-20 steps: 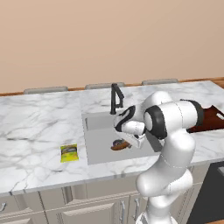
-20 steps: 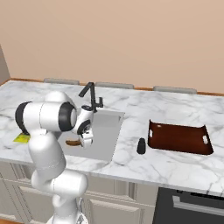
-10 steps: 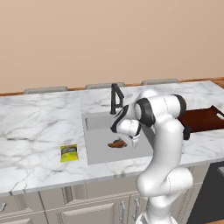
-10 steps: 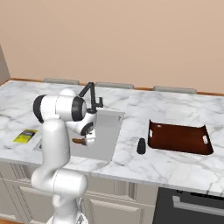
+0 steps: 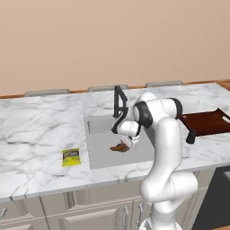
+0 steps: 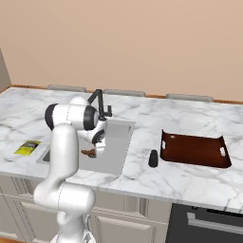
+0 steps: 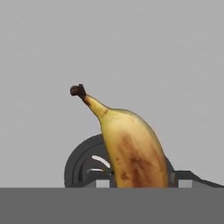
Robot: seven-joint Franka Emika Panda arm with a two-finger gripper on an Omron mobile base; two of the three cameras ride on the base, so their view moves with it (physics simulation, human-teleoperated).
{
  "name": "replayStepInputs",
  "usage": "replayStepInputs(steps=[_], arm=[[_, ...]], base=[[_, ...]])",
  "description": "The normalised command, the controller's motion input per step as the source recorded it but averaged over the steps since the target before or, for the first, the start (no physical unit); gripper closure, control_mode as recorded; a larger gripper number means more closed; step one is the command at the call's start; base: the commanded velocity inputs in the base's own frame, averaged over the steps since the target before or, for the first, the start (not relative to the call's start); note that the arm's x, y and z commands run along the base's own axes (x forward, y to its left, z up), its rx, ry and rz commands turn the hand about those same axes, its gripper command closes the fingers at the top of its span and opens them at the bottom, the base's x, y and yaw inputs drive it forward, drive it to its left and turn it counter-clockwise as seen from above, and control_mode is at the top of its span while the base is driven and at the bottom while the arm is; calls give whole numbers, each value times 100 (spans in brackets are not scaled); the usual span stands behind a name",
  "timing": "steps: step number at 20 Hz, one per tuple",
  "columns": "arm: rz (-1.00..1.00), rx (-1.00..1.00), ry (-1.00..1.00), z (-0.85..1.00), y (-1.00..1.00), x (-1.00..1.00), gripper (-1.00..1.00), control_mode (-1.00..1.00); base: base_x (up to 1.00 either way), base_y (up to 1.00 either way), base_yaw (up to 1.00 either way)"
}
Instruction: Pick up all produce items and place them in the sink. Turn on the sink faucet to wash them. Then turn the sink off and put them in the tray.
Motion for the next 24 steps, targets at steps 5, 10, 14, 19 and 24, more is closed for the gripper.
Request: replayStepInputs(steps=[5,10,14,19,24], arm=[[0,1,1,-10,-32,7,-100,-100],[0,9,-3,51,-48,-34,-100,-100],[0,5,-2,75,-38,-51,-100,-100],[-5,11,-1,96,-45,-69,-100,-100],[-16,16,-4,99,-16,-63,-100,-100]], base=[[0,0,0],[0,0,0],[0,0,0],[0,0,0],[0,0,0]])
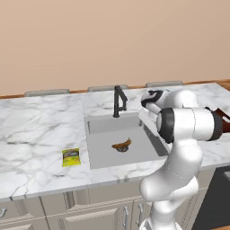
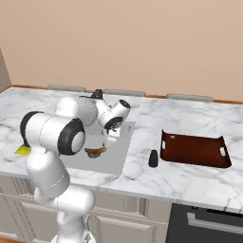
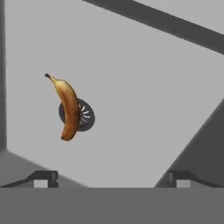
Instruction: Pick up all produce items and place them in the sink. Turn on the sink faucet to wash them. Then turn the sink off and put them in the tray.
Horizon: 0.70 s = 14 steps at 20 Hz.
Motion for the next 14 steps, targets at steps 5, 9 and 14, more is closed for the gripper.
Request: replayStepInputs(steps=[5,9,14], arm=[[-22,23,-10,83,-10,-30,-100,-100],[-23,23,-9,68,-7,-7,-100,-100],[-15,29,-1,39,-34,0,-100,-100]], base=[[0,0,0],[0,0,0],[0,0,0]])
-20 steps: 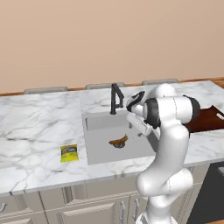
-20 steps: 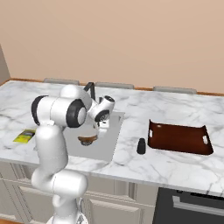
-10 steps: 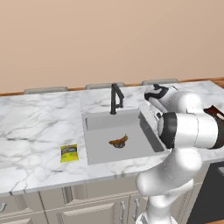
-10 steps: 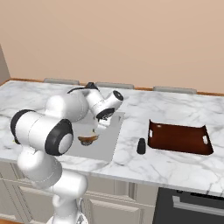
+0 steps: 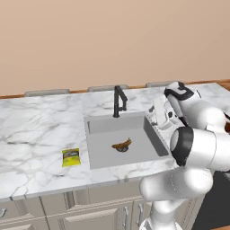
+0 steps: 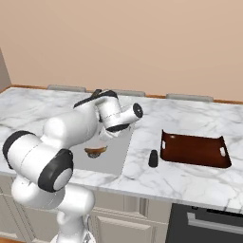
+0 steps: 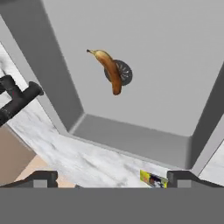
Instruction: Pick up all produce items and place them in the sink. Turn on the sink faucet to wash them. Then turn the sink off and put them in the tray.
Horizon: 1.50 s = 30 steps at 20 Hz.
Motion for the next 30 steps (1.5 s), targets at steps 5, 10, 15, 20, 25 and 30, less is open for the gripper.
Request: replayStepInputs(steps=[5,10,15,20,25,30], arm=[[-7,42,-1,4,-27,12,-100,-100],[-14,27,-3,10,20,38,-100,-100],[-25,27,0,0,12,38,-100,-100],[-18,18,0,-1,48,42,-100,-100],[-3,14,0,0,7,34,-100,-100],[0,10,0,0,-3,36,-100,-100]], base=[[0,0,0],[0,0,0],[0,0,0],[0,0,0],[0,0,0],[0,0,0]])
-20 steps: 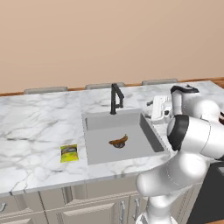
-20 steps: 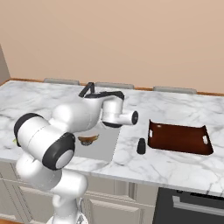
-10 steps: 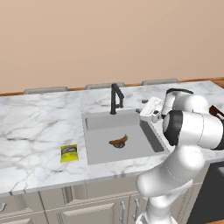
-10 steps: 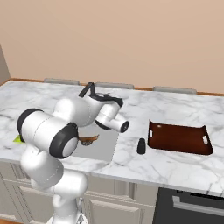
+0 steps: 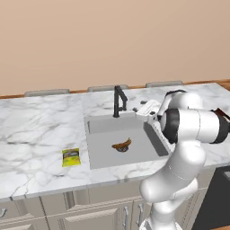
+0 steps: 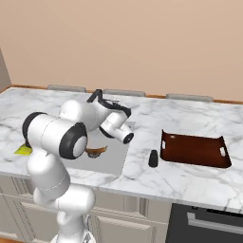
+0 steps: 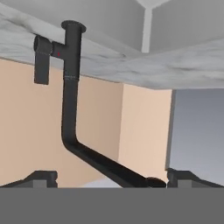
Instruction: Pick up all produce items and place them in the sink. Turn on the sink faucet to wash them. Then turn the sink off and put them in the tray.
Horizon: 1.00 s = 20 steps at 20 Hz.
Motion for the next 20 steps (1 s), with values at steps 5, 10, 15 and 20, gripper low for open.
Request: replayStepInputs(steps=[5,10,15,20], arm=[[0,1,0,-3,0,39,-100,-100],[1,0,0,-24,0,29,-100,-100],[6,0,-1,-15,3,33,-100,-100],[4,0,0,-7,5,41,-100,-100]], base=[[0,0,0],[0,0,0],[0,0,0],[0,0,0]])
